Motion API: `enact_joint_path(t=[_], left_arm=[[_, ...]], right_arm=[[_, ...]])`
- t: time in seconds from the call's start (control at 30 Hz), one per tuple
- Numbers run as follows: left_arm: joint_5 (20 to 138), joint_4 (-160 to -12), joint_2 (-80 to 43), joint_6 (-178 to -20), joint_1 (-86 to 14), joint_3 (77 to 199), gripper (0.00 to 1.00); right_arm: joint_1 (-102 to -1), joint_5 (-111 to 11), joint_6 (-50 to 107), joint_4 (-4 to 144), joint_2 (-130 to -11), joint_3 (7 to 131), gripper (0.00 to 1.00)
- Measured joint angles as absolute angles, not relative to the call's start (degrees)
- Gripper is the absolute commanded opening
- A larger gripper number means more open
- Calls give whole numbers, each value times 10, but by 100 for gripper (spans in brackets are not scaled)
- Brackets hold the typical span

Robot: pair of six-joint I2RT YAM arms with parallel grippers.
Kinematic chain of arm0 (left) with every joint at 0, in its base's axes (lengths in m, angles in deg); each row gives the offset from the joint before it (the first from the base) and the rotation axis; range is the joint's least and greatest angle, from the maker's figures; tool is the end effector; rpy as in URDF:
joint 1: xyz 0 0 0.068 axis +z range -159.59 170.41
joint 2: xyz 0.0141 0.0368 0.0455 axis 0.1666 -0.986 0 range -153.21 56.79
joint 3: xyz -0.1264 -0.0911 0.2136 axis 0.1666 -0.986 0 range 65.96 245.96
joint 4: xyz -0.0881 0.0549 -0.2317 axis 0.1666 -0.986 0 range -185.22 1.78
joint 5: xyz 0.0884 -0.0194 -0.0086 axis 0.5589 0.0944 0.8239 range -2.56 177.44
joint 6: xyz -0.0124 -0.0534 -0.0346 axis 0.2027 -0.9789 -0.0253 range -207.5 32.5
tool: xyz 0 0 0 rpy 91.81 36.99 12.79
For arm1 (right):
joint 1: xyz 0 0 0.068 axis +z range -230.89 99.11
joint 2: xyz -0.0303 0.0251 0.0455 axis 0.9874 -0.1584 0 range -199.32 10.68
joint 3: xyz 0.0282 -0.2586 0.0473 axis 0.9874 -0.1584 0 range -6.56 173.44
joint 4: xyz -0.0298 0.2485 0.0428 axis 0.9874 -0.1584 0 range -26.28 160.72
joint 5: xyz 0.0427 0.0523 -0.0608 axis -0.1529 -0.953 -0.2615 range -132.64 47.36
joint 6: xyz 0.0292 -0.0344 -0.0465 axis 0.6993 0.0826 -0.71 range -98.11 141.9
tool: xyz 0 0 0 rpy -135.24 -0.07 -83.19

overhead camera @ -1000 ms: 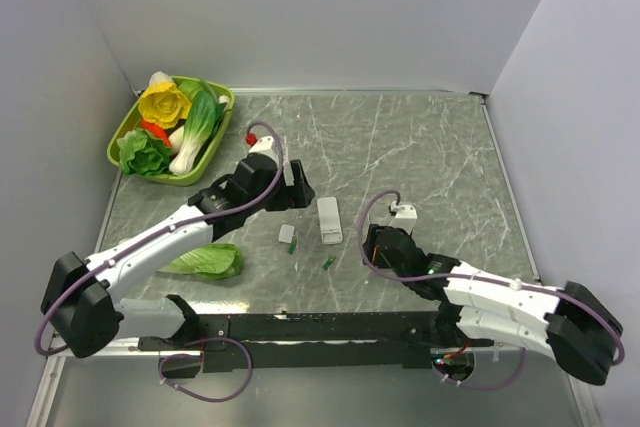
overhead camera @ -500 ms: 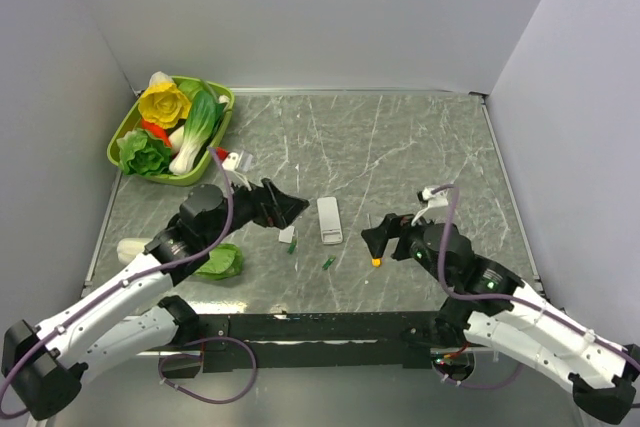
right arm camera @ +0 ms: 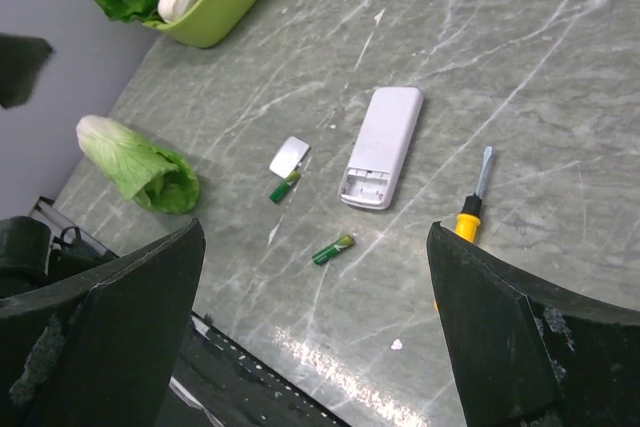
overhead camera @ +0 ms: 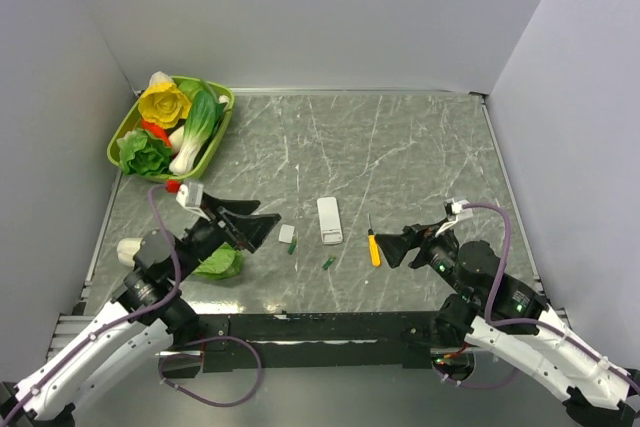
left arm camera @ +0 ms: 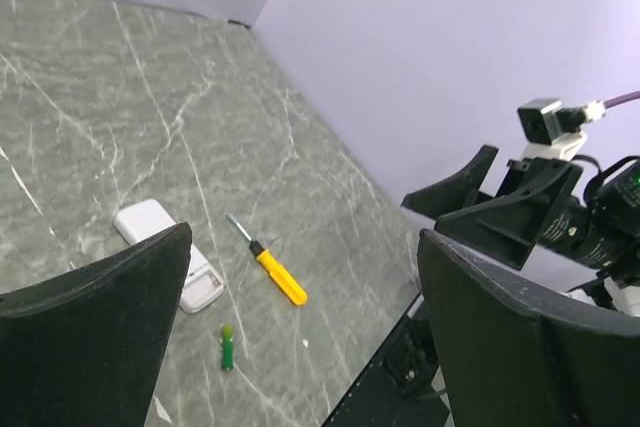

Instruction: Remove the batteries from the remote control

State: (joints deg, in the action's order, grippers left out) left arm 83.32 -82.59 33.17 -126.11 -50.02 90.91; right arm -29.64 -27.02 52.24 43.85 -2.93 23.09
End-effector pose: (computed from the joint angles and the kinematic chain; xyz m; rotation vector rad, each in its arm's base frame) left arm 0.1082 -0.0969 0.2964 0.0881 1.5589 -1.1646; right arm 0.0754 0.0722 0.2736 -0.1265 1.8173 0.7899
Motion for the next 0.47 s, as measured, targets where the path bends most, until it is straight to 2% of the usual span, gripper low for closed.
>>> enact_joint_path(t=[0.47], left_arm=[[845,-832,340,-1261,-501,905,99]], right_arm=[[-296,-258,520,419,-12,226,100]])
